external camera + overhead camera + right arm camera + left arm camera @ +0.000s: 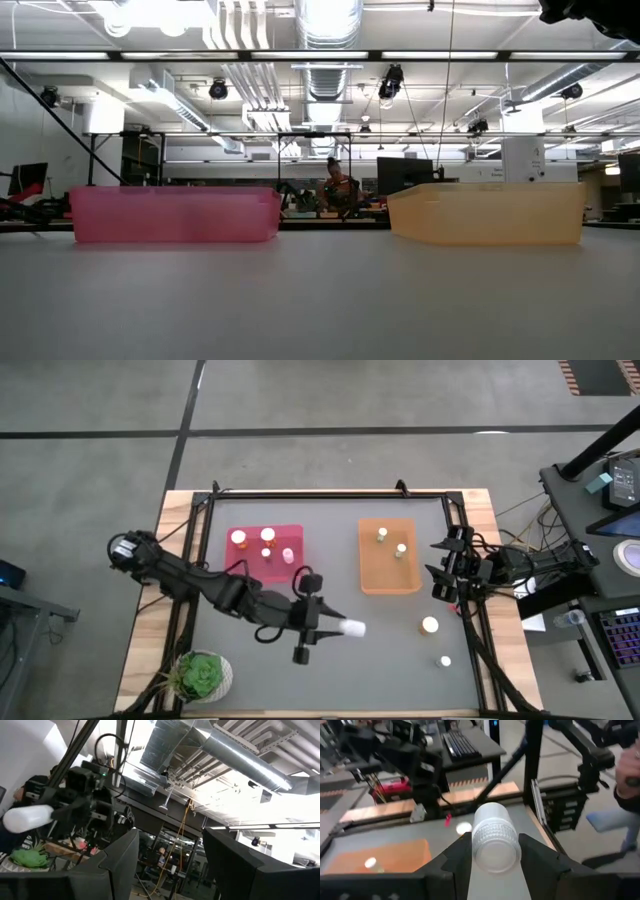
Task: Pick and place medicine bottles into bin by pill shape (circle, oval)
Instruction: Put the white pill into the orange bin
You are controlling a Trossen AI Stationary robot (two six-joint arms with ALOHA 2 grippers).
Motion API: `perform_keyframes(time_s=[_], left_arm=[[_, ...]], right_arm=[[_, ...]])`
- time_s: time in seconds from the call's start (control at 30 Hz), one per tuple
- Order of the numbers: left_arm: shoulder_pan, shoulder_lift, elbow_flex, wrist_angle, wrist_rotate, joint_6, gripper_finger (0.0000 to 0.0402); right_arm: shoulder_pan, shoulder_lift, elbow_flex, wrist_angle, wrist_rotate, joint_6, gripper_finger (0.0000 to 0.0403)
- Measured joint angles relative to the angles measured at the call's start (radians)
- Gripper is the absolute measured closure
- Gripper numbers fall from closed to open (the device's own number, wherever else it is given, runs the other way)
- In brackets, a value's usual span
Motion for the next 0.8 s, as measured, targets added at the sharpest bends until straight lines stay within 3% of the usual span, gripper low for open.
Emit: perform_keyframes(time_s=[0.17,0.47,0.8], left_arm=[[0.022,0.000,-0.003,0.097,0.079,0.037,0.0274],[0.061,0.000,-0.103,0.335,0.319,0.075,0.0274],[0.074,0.000,-0.218,0.583,0.350,0.033,0.0274]], right_arm=[[0.000,0.000,0.000,0.000,0.000,0.000,0.0188],[0.000,0.000,0.000,0.001,0.000,0.000,0.0188],[0.000,0.000,0.000,0.002,0.000,0.000,0.0188]])
